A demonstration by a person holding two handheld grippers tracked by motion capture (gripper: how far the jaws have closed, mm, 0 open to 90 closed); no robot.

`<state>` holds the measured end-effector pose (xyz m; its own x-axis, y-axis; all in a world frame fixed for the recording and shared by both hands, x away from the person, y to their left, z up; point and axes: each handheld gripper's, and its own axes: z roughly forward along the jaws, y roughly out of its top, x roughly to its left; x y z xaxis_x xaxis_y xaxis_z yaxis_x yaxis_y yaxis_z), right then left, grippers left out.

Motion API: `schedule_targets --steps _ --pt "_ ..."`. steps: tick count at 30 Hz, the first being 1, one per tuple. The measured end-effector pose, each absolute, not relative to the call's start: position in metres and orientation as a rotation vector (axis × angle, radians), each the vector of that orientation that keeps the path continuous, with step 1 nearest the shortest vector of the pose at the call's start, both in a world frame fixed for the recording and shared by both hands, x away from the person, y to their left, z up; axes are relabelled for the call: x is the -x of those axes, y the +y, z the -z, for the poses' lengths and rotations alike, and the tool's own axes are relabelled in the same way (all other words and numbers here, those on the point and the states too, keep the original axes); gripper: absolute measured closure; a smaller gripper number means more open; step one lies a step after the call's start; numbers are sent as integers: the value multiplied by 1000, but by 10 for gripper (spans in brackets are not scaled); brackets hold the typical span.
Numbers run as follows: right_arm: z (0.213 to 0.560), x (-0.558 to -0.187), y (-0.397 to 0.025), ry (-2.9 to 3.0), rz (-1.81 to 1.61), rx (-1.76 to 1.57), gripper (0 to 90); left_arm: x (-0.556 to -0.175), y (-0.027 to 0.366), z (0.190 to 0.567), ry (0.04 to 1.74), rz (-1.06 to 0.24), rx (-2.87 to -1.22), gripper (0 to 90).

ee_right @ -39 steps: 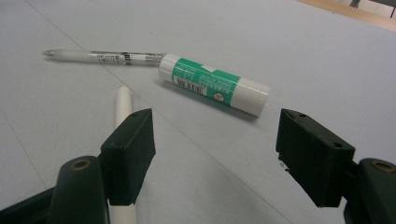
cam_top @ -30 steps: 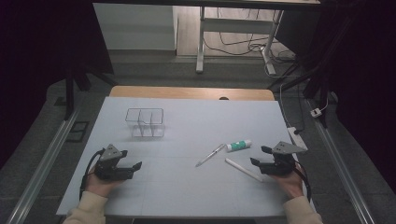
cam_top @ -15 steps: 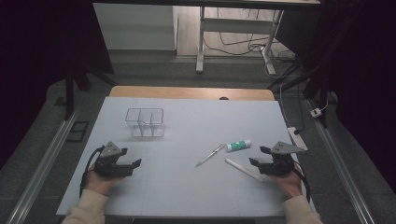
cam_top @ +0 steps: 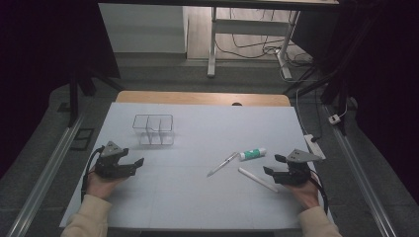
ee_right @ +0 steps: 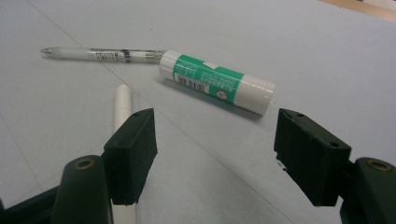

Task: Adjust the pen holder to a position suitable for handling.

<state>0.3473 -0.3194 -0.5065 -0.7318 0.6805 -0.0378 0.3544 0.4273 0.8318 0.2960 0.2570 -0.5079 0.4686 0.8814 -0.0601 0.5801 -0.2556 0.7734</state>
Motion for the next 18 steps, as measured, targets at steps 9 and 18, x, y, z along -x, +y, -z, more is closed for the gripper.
schedule_targets --steps 9,18 --pt "506 -348 -318 2318 -1209 -881 295 -316 264 507 1245 -532 -1965 316" --pt "507 -349 -318 2319 -1212 -885 296 -329 273 508 1283 -550 -1971 356"
